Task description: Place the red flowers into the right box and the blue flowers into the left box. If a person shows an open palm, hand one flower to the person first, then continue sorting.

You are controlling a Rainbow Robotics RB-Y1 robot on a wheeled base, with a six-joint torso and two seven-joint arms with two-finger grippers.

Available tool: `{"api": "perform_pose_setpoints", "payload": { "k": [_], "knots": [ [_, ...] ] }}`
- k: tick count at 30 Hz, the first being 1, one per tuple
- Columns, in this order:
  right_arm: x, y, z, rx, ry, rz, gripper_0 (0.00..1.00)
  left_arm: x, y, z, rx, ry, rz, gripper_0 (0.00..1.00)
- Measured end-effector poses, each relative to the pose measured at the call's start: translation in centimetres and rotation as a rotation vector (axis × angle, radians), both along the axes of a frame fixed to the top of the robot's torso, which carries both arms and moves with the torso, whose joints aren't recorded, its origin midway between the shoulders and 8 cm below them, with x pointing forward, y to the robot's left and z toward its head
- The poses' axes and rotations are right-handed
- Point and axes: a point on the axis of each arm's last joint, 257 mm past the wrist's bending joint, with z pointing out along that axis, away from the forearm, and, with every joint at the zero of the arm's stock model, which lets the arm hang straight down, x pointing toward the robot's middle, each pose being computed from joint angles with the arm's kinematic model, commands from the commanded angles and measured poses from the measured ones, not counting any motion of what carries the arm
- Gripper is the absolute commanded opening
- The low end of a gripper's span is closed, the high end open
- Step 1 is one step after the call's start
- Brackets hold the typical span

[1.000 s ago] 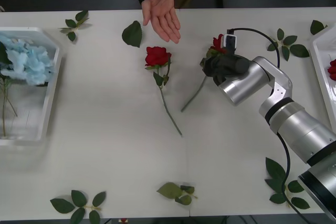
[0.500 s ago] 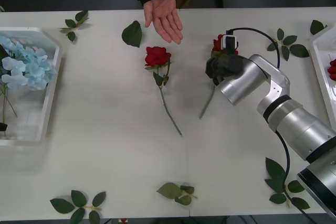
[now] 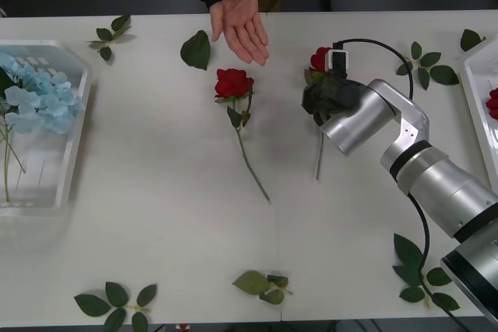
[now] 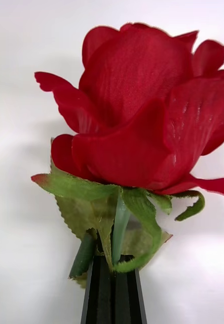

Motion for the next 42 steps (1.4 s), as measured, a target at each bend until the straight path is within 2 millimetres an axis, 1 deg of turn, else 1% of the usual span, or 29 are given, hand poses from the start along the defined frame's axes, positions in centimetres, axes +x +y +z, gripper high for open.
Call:
{"api": "perform_pose_setpoints", "payload": {
  "k": [1, 3, 4, 6, 8, 10, 13, 15, 17, 18, 20, 23, 25, 27, 31, 34, 37, 39, 42],
  "knots": [
    [-0.1, 0.8, 0.7, 0.033, -0.005, 0.012, 0.0, 0.3, -0.6, 1.1, 0.003, -0.005, 0.001, 1.0],
    [-0.4, 2.5, 2.7, 0.095, -0.025, 0.043, 0.0, 1.0, -2.0, 2.9, 0.002, -0.009, 0.039, 1.0],
    [-0.6, 3.0, 3.6, 0.112, -0.031, 0.054, 0.0, 1.2, -2.8, 3.6, -0.001, -0.005, 0.073, 1.0],
    [-1.5, 3.6, 5.6, 0.138, -0.041, 0.079, 0.0, 1.7, -4.8, 4.5, 0.004, 0.001, 0.122, 1.0],
    [-2.7, 3.8, 7.1, 0.151, -0.045, 0.103, 0.0, 2.0, -6.9, 4.9, 0.038, -0.001, 0.125, 1.0],
    [-4.0, 3.7, 8.5, 0.155, -0.06, 0.13, 0.0, 2.3, -9.3, 5.0, 0.083, -0.021, 0.077, 1.0],
    [-6.4, 4.0, 10.8, 0.178, -0.102, 0.185, 0.0, 2.3, -12.9, 4.8, 0.139, -0.05, 0.024, 1.0],
    [-8.0, 4.1, 12.3, 0.209, -0.133, 0.204, 0.0, 2.4, -15.2, 4.7, 0.141, -0.057, 0.067, 1.0],
    [-9.5, 4.1, 14.3, 0.255, -0.171, 0.215, 0.0, 2.5, -17.1, 4.4, 0.116, -0.048, 0.163, 1.0],
    [-10.3, 4.0, 15.4, 0.281, -0.192, 0.218, 0.0, 2.5, -18.0, 4.2, 0.101, -0.042, 0.214, 1.0],
    [-12.1, 4.1, 18.4, 0.326, -0.25, 0.234, 0.0, 2.7, -19.6, 3.8, 0.081, -0.04, 0.283, 1.0],
    [-14.1, 4.5, 22.5, 0.355, -0.337, 0.263, 0.0, 3.0, -21.6, 3.3, 0.089, -0.068, 0.251, 1.0],
    [-15.0, 5.0, 25.2, 0.341, -0.414, 0.279, 0.0, 3.1, -22.7, 3.1, 0.099, -0.095, 0.215, 1.0],
    [-15.7, 5.8, 27.5, 0.337, -0.481, 0.29, 0.0, 3.2, -23.8, 3.0, 0.097, -0.107, 0.193, 1.0],
    [-16.1, 8.0, 30.4, 0.317, -0.55, 0.337, 0.0, 2.9, -25.0, 2.6, 0.087, -0.096, 0.179, 1.0],
    [-15.8, 9.2, 31.4, 0.245, -0.533, 0.345, 0.0, 2.8, -25.3, 2.5, 0.084, -0.094, 0.175, 1.0],
    [-15.6, 10.9, 33.7, 0.236, -0.535, 0.356, 0.0, 2.9, -25.4, 2.6, 0.081, -0.098, 0.173, 1.0],
    [-15.0, 11.8, 34.9, 0.231, -0.532, 0.35, 0.0, 3.0, -25.7, 2.7, 0.074, -0.105, 0.17, 1.0],
    [-13.6, 12.9, 36.9, 0.227, -0.55, 0.339, 0.0, 3.2, -26.0, 2.8, 0.063, -0.118, 0.166, 1.0]
  ]
}}
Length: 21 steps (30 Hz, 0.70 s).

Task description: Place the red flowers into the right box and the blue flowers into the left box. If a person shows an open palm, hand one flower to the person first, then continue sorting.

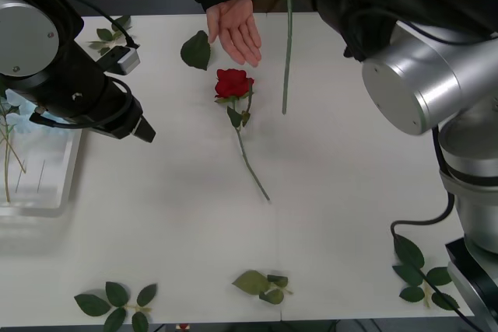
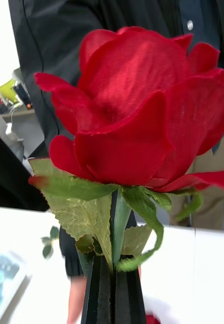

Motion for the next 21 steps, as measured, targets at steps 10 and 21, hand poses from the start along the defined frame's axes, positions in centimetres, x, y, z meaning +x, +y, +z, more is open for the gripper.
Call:
{"api": "perform_pose_setpoints", "payload": {
  "k": [10, 21],
  "knots": [
    [5.5, 0.3, 2.1, 0.003, -0.001, -0.07, 0.0, 2.1, -1.8, 1.2, -0.072, -0.095, -0.01, 1.0],
    [6.2, -0.2, 2.1, 0.011, 0.001, -0.08, 0.0, 6.1, -5.2, 4.4, -0.234, -0.291, -0.019, 1.0]
  ]
}}
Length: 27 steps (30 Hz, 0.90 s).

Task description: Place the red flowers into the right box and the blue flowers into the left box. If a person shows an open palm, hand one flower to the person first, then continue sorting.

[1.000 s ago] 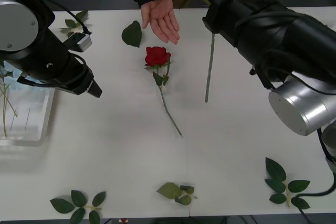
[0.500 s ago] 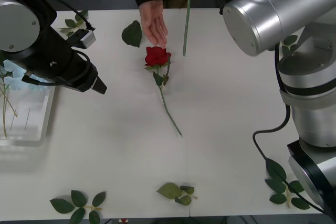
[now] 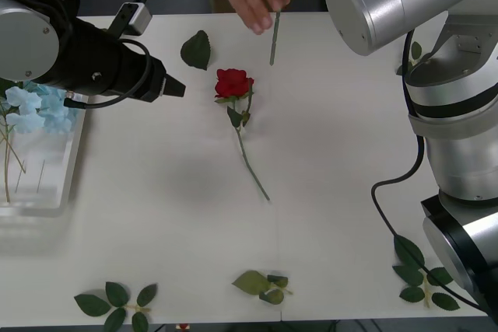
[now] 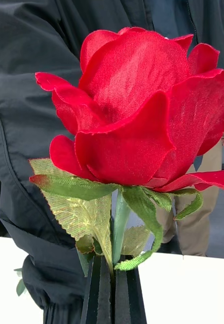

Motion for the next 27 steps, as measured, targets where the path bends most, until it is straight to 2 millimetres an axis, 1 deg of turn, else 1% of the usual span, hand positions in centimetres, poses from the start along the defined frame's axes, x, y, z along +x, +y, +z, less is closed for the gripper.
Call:
{"api": "perform_pose_setpoints", "payload": {
  "k": [11, 12, 13, 14, 15, 16, 18, 19, 22, 27],
  "knots": [
    [0.01, -0.01, 0.01, 0.0, 0.0, 0.0, 0.01, -0.08, -0.11, -0.01, -0.004, 0.002, -0.003, 1.0],
    [0.01, -0.01, 0.01, 0.0, 0.0, 0.0, 0.16, -0.08, -0.11, -0.02, -0.004, 0.002, -0.003, 1.0],
    [0.01, -0.01, 0.01, 0.0, 0.0, 0.0, 0.34, -0.08, -0.11, -0.02, -0.004, 0.002, -0.003, 1.0],
    [0.01, -0.01, 0.01, 0.0, 0.0, 0.0, 0.55, -0.08, -0.11, -0.02, -0.004, 0.002, -0.003, 1.0],
    [0.0, -0.01, 0.01, 0.0, 0.0, 0.0, 0.66, -0.08, -0.11, -0.02, -0.004, 0.003, -0.003, 1.0],
    [0.0, -0.01, 0.0, 0.0, 0.0, 0.0, 0.75, -0.08, -0.11, -0.02, -0.004, 0.003, -0.003, 1.0],
    [0.0, 0.0, 0.0, 0.001, 0.0, 0.0, 0.86, -0.09, -0.11, -0.02, -0.004, 0.003, -0.003, 1.0],
    [0.0, 0.0, 0.0, 0.001, 0.0, 0.0, 0.88, -0.09, -0.11, -0.03, -0.004, 0.003, -0.003, 1.0],
    [0.0, 0.0, 0.0, 0.001, 0.0, 0.0, 0.9, -0.09, -0.12, -0.03, -0.004, 0.003, -0.003, 1.0],
    [-0.09, 0.23, -0.2, 0.006, 0.011, 0.011, 0.91, -0.1, -0.13, -0.03, -0.005, 0.003, -0.004, 1.0]
  ]
}}
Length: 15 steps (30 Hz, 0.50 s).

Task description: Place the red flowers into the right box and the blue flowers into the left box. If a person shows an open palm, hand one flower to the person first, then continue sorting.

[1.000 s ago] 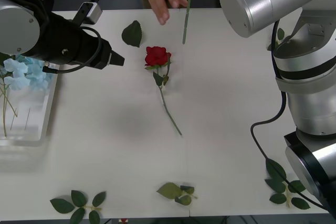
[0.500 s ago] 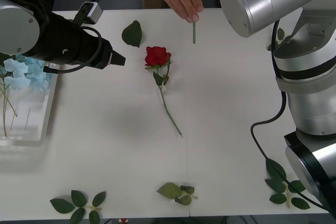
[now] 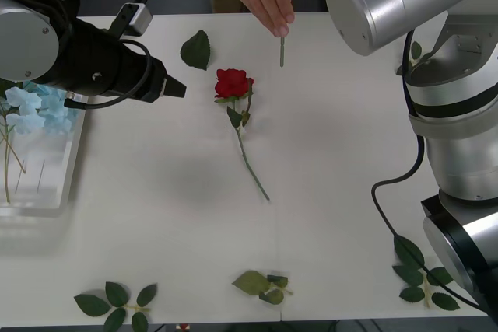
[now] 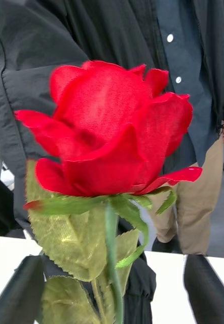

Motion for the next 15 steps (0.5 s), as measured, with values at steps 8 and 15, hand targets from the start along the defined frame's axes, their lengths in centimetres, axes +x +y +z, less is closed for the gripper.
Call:
{"api": "perform_pose_setpoints", "payload": {
  "k": [8, 15],
  "knots": [
    [-4.5, -0.5, -1.4, 0.01, 0.117, 0.111, 0.91, -0.2, 0.2, -0.5, 0.0, 0.009, 0.003, 1.0],
    [-8.3, -7.3, -6.9, 0.017, 0.214, 0.101, 0.91, -0.3, 0.1, -0.8, 0.002, 0.015, 0.001, 1.0]
  ]
}}
